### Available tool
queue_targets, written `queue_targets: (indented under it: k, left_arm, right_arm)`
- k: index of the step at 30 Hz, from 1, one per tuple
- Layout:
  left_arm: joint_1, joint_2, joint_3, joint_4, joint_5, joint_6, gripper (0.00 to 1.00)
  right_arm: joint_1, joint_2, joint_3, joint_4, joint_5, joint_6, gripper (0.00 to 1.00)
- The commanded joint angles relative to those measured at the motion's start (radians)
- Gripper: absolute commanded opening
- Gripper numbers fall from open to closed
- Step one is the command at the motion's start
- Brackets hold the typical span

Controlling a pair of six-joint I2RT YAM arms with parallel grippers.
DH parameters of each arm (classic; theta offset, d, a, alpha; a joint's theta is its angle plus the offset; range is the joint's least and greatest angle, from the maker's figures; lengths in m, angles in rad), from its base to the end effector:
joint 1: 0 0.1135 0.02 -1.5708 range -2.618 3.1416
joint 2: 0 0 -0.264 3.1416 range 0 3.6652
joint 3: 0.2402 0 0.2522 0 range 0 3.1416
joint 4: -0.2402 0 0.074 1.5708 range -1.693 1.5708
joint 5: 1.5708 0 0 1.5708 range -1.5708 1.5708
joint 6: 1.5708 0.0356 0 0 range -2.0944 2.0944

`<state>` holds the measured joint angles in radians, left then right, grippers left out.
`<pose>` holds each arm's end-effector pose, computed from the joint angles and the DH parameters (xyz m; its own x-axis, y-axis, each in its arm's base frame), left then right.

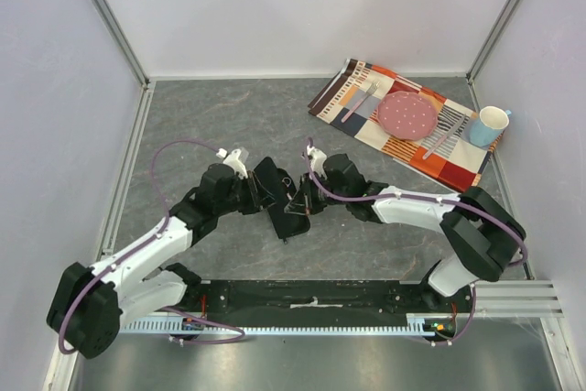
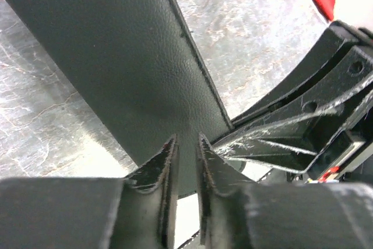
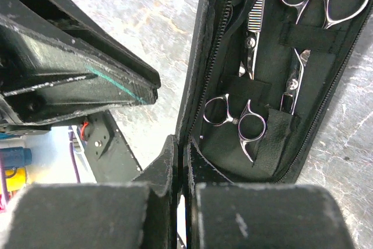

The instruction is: Sort the hair-cutting tools

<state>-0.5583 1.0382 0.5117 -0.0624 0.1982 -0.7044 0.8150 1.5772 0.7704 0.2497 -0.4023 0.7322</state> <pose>0.1816 -0.1217 0.2092 -0.7852 -0.2581 -0.5628 0.1965 0.7581 -0.6218 0.2128 0.2461 0.1857 -0.8697 -0.0259 -0.4929 -0.4251 0.5467 0.7214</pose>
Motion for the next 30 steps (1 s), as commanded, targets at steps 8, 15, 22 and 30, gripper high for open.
queue_targets:
  k: [8,15,22,30]
  left_arm:
    - [0.092,-0.122,-0.159,0.162,0.208,-0.043,0.76]
    - [0.146,-0.115,-0.206,0.295,0.286,-0.084,0.93]
    - [0.166,-0.047,-0.305,0.653,0.38,-0.216,1.0]
    - [0.166,0.026,-0.315,0.677,0.371,-0.188,1.0]
  right_arm:
    - [-0.06,-0.154,0.003,0.016,-0.04,-0.028,0.0]
    - [-0.102,-0.216,-0.016,-0.007,-0.073,-0.039,0.0]
    - [-0.114,-0.253,-0.051,0.06,-0.125,0.021,0.0]
    - [-0.117,-0.278,-0.046,0.128,-0.174,0.079,0.0]
